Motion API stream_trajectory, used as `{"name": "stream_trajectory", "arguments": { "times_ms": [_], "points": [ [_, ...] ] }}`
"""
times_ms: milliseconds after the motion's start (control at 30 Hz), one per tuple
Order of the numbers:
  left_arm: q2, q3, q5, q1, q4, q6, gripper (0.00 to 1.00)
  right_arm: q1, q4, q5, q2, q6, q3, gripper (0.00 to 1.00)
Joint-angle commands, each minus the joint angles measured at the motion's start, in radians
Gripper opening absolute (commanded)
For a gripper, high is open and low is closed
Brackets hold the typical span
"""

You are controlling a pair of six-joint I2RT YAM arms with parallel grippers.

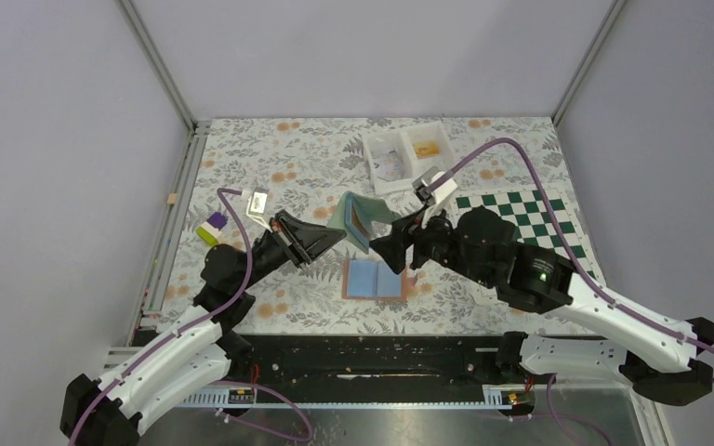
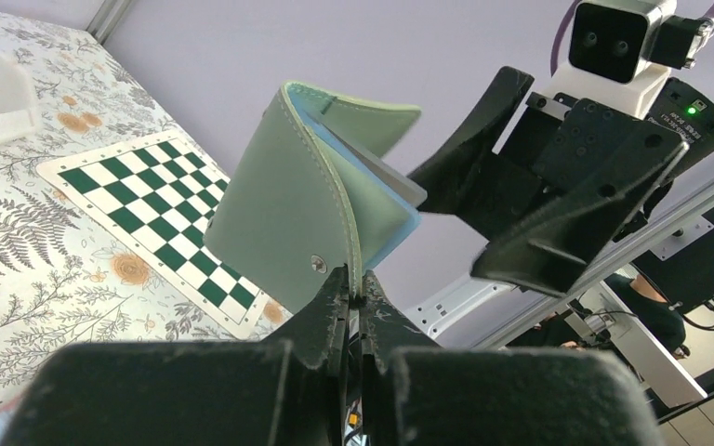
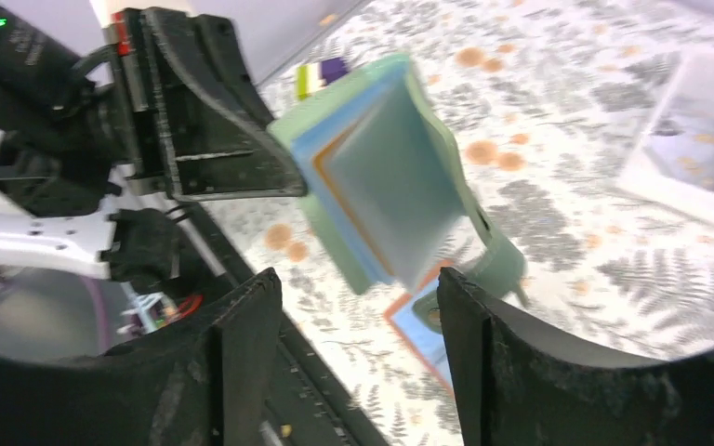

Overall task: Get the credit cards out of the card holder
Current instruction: Open the card holder.

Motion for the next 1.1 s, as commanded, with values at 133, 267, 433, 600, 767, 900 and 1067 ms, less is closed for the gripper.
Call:
{"name": "stream_trajectory", "arguments": {
  "times_ms": [133, 267, 433, 600, 767, 900, 1067],
  "points": [
    [-0.012, 0.000, 0.024, 0.005, 0.082, -0.023, 0.00, 0.004, 0.031, -0.021, -0.124, -0.276, -0.043, 0.75],
    [-0.011, 0.001, 0.050, 0.005, 0.090, -0.039, 0.00, 0.004, 0.027, -0.026, -0.139, -0.349, -0.047, 0.74],
    [-0.025, 0.009, 0.044, 0.005, 0.032, -0.028, 0.00, 0.004, 0.052, -0.219, -0.144, -0.224, 0.011, 0.62],
    [-0.032, 0.034, 0.023, 0.005, -0.041, -0.014, 0.00, 0.005, 0.204, -0.358, -0.084, -0.025, -0.009, 0.56],
    [-0.021, 0.045, 0.023, 0.005, -0.063, -0.027, 0.00, 0.005, 0.257, -0.213, 0.026, 0.236, 0.014, 0.48],
    [-0.028, 0.054, 0.015, 0.005, -0.095, -0.027, 0.00, 0.004, 0.263, -0.186, 0.094, 0.310, 0.030, 0.44],
    [-0.039, 0.061, 0.017, 0.005, -0.128, -0.018, 0.00, 0.004, 0.209, -0.072, 0.113, 0.285, 0.041, 0.44]
  ]
}}
